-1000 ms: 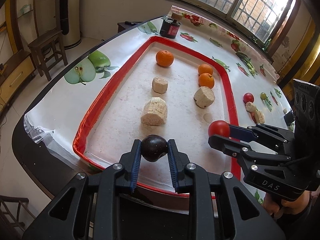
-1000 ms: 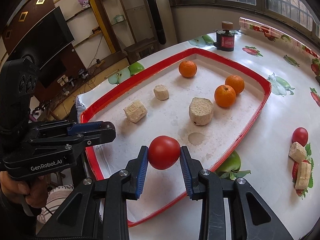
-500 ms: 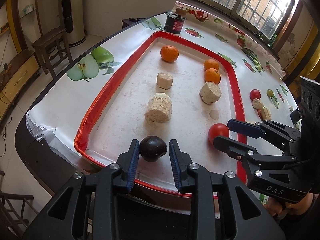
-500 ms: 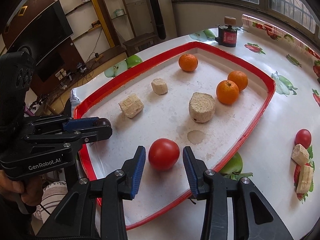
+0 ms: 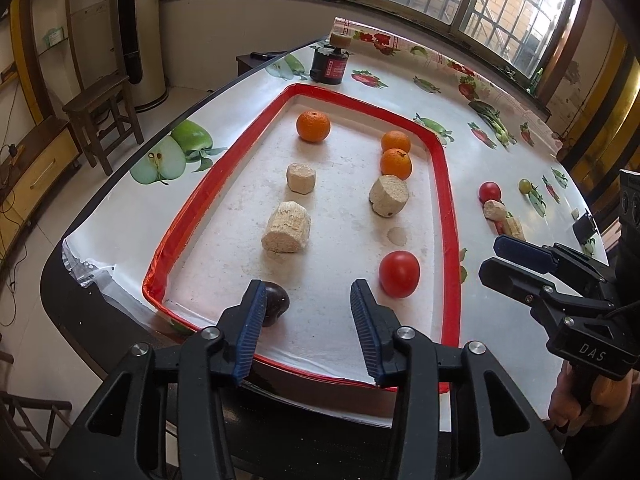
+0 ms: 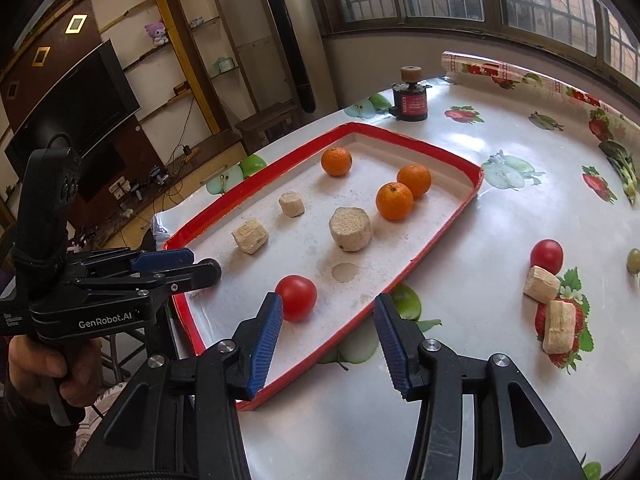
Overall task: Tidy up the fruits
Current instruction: 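Move both grippers back toward the beige cylinder pieces, then grasp a beige cylinder with the right gripper while the left gripper grasps another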
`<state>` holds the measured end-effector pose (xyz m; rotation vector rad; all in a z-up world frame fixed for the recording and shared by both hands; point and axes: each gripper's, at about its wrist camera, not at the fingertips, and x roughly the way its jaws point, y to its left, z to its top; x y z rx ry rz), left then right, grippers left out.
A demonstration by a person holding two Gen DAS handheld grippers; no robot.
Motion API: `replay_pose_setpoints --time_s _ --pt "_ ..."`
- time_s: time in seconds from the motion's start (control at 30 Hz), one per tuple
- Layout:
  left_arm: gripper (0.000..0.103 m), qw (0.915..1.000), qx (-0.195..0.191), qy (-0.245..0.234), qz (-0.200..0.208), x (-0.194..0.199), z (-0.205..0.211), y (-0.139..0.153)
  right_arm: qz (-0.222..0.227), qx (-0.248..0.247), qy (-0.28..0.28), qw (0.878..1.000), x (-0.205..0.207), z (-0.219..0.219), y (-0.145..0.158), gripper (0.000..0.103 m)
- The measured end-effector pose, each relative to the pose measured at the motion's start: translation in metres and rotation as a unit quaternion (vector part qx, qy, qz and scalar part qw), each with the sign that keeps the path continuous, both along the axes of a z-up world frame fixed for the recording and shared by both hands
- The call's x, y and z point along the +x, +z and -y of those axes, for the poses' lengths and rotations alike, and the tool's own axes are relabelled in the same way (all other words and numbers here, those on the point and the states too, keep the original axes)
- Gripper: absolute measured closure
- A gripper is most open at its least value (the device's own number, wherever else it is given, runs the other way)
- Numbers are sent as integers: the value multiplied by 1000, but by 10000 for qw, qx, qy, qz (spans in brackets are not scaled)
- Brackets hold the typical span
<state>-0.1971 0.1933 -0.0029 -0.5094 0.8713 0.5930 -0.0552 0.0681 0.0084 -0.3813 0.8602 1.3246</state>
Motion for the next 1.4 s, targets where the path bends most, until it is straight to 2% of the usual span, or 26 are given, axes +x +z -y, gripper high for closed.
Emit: replay_pose_setpoints --time_s 0.47,0.87,1.07,1.4 --pt "61 9989 115 -443 115 21 38 17 -86 90 -820 9966 41 74 -1 54" --pt "61 9953 21 -960 85 57 74 15 -171 83 -1388 9901 70 125 -6 54" --pt "61 9931 -33 -1166 118 78 85 16 -215 10 -1478 9888 80 125 -14 54" --pt "61 9897 -28 -1426 90 120 90 19 -45 -333 -1511 9880 104 83 -28 54"
